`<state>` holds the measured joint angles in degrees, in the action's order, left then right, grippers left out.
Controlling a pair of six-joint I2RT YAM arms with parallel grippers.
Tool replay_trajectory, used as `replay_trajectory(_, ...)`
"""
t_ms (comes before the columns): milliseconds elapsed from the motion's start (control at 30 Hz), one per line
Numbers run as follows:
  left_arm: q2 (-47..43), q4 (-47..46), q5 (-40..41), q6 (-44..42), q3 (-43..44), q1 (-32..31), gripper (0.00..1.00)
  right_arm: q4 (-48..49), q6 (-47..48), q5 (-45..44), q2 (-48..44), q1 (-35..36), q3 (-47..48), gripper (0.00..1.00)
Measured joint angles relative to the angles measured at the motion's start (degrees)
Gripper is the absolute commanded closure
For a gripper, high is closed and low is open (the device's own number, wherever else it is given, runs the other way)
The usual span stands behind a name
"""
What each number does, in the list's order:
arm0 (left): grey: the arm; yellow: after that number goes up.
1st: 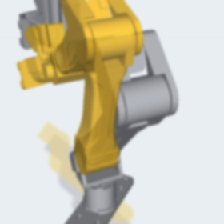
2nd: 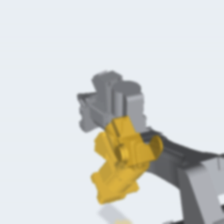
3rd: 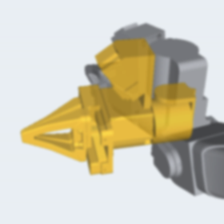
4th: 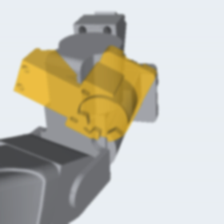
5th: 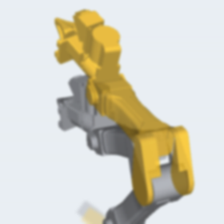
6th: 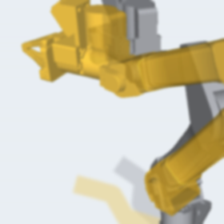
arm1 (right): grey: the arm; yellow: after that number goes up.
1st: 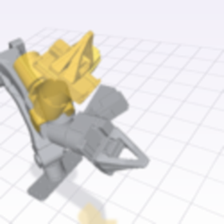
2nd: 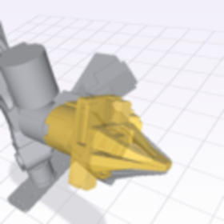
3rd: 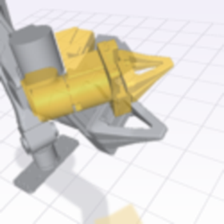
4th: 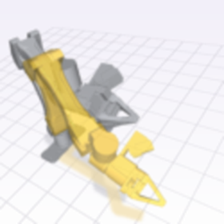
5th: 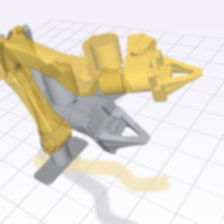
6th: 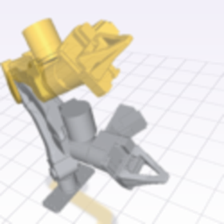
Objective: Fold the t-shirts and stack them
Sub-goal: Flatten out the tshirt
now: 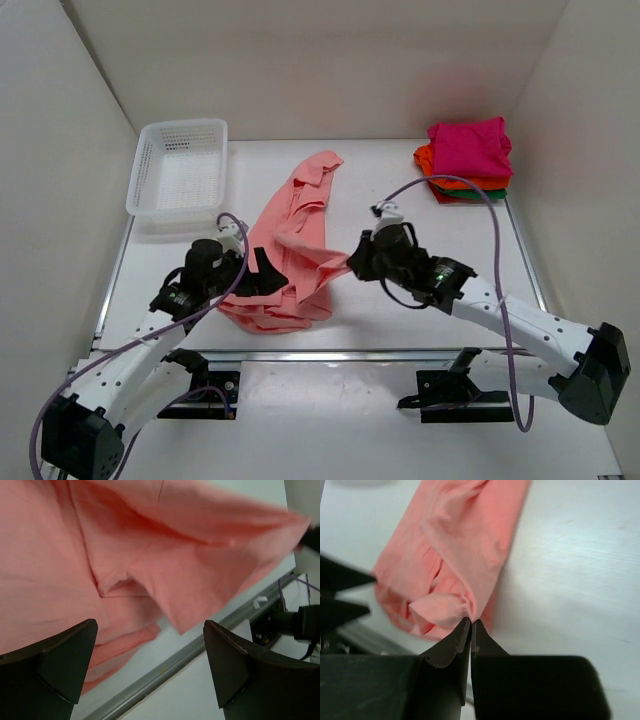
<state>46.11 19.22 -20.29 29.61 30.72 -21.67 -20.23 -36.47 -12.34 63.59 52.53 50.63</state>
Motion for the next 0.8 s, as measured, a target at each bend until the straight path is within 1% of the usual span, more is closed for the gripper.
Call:
replay_trajectory(67, 0.68, -1.53, 0.42, 1.42, -1.62, -3.85, 0.01, -0.48, -0.44, 0.02, -1.99, -5.35, -1.05, 1.00)
replay_trajectory(233, 4.44, -7.13, 2.21, 5.14, -4.26, -12.57, 0.02, -2.60, -0.17, -0.11, -2.49, -14.97, -4.55, 1.00)
replay_trajectory(333, 7.50, -9.66, 2.95, 6.80, -4.90, -16.17, 0.01, -3.10, 0.87, 0.52, -2.82, -22.71, -7.15, 0.99)
replay_trajectory(433, 11.82, -11.32, 4.07, 7.17, -4.72, -18.69, 0.01, -3.91, 2.58, 0.87, -2.84, -29.73, -7.50, 1.00)
replay_trajectory(500, 14.32, -11.37, 4.92, 7.15, -4.72, -19.74, 0.02, -3.61, 4.20, 1.66, -2.86, -34.40, -7.43, 1.00)
replay_trajectory(600, 16.83, -11.08, 5.86, 7.06, -4.96, -20.09, 0.02, -3.89, 6.82, 1.49, -2.80, -39.39, -7.06, 1.00)
replay_trajectory(700, 16.52, -11.19, 6.84, 6.64, -6.73, -18.88, 0.02, -4.00, 9.53, 1.62, -2.23, -43.06, -5.86, 1.00)
replay_trajectory(800, 16.15, -8.94, 7.80, 5.31, -8.26, -16.52, 0.02, -3.85, 11.72, 1.92, -1.25, -47.43, -4.50, 1.00)
